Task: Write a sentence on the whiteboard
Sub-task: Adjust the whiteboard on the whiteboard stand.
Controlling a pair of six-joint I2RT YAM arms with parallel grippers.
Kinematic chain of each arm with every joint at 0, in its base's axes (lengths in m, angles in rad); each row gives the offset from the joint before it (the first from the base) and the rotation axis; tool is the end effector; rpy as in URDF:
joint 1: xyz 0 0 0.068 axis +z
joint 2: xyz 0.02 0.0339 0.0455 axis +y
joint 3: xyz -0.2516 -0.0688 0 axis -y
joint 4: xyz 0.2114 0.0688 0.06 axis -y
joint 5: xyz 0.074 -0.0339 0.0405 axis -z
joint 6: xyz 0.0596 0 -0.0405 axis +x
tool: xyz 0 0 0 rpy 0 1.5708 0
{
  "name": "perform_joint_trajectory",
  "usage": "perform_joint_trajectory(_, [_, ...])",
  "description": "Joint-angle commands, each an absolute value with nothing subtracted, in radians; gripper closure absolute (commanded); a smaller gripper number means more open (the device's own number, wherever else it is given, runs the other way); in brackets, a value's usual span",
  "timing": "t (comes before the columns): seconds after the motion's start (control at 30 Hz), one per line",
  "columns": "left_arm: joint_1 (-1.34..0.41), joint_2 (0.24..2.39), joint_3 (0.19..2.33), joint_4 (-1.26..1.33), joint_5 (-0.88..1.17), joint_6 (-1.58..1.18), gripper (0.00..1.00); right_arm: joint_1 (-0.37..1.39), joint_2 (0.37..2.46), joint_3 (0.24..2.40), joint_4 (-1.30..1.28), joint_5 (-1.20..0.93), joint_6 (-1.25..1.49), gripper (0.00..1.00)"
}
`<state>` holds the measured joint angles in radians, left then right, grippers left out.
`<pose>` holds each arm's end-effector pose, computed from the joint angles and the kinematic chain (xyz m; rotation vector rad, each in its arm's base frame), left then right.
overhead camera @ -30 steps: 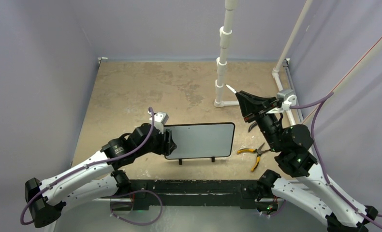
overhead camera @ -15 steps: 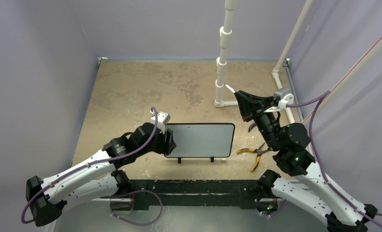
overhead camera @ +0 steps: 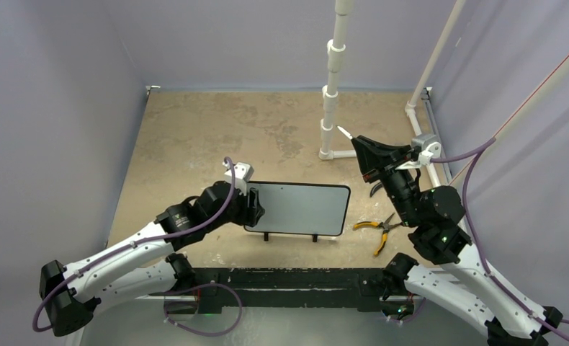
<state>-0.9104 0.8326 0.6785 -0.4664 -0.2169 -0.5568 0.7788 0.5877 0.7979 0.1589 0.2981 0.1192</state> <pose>0.1183 -0.1314 0.2496 0.2697 2.2212 -0.5888 0.1027 0.0767 0.4030 -0.1413 1.2327 0.6036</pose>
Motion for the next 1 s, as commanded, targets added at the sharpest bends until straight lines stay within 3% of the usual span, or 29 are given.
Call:
perform_joint_trajectory(0.0, [-0.93,0.865,0.676,-0.453,-0.15,-0.616,0.46,0.782,0.58,0.793,0.203,0.319,0.109,1.0])
perform_joint_trajectory(0.33, [-1.069,0.898,0.635,-0.513,-0.27,-0.815,0.48,0.781,0.581,0.776,0.22,0.316,0.113,1.0])
perform_joint_trajectory(0.63, [-1.314,1.01,0.625,-0.506,-0.588,-1.034,0.48,0.782,0.569,0.771,0.218,0.32,0.111,1.0])
perform_joint_trajectory(0.97, [-1.397,1.126,0.597,-0.468,-0.721,-1.141,0.62,0.782,0.553,0.763,0.216,0.313,0.107,1.0])
